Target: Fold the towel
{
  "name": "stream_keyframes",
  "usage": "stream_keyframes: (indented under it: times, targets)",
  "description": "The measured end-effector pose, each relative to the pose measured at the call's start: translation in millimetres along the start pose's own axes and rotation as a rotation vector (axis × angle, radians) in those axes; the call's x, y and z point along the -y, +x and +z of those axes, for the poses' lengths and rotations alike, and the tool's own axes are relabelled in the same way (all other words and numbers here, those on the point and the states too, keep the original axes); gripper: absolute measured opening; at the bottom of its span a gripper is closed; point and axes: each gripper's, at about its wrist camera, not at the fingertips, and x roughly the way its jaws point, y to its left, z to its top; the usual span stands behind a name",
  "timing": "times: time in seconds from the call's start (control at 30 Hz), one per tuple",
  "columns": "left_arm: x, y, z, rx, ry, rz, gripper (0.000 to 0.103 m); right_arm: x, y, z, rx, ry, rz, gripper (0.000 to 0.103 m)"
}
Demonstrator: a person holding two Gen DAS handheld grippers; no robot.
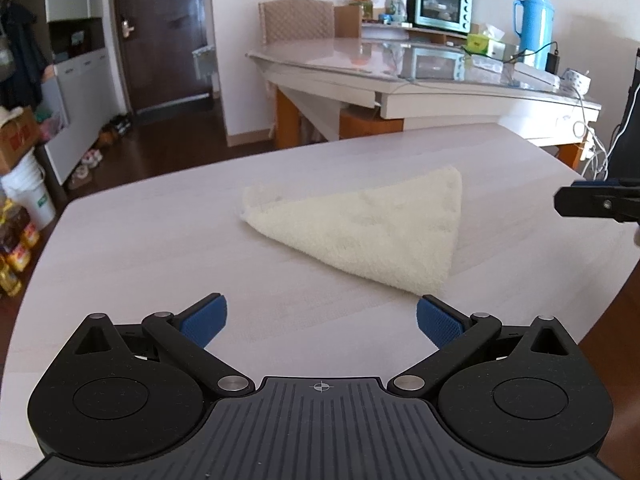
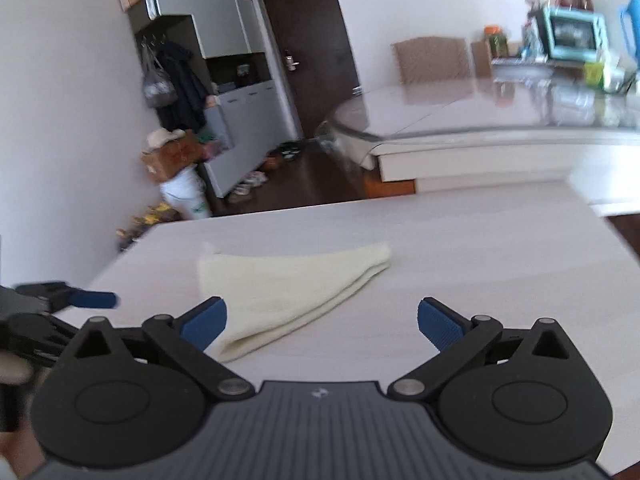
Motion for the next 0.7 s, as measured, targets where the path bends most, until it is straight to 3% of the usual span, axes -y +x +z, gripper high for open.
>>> stream_keyframes:
  times: [0.3,0.47,0.5,0.6,0.7]
  targets:
    - [-7.9,4.8,2.6,0.0,-0.013,0.006,0.103,-3.1,20.5,8.1,-0.058,0.004,0.007,0.103]
    - [-18.2,8.5,3.9,-0.001,-0.029,0.016,0.103,-11.7,32.6,17.8,-0.045,-0.097,-0.041,0.102]
    - [-19.4,9.1,4.1,-0.001,-0.031,0.016,0.103,-12.2,35.7,20.2,-0.041,-0.108,-0.054,0.102]
    - [-23.8,11.9,5.2,-0.002,-0.036,0.015,0.103,-4.8,63.8,32.5,-0.101,-0.104,-0.093,0.086]
    - [-28.1,15.4,7.1,-0.004,-0.04,0.014,0.103,1.4,83.3,38.6,-0.138,-0.094,-0.106,0.085]
